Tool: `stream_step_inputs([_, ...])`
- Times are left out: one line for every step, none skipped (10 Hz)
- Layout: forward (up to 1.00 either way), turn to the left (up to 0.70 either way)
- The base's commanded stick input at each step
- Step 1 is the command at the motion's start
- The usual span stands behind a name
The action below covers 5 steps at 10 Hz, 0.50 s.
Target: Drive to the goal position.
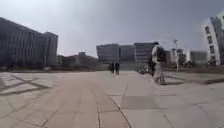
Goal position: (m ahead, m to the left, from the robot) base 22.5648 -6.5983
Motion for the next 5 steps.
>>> stream_step_inputs([0.85, 0.0])
stream_step_inputs([0.85, 0.0])
stream_step_inputs([0.85, 0.0])
stream_step_inputs([0.85, 0.0])
stream_step_inputs([0.85, 0.0])
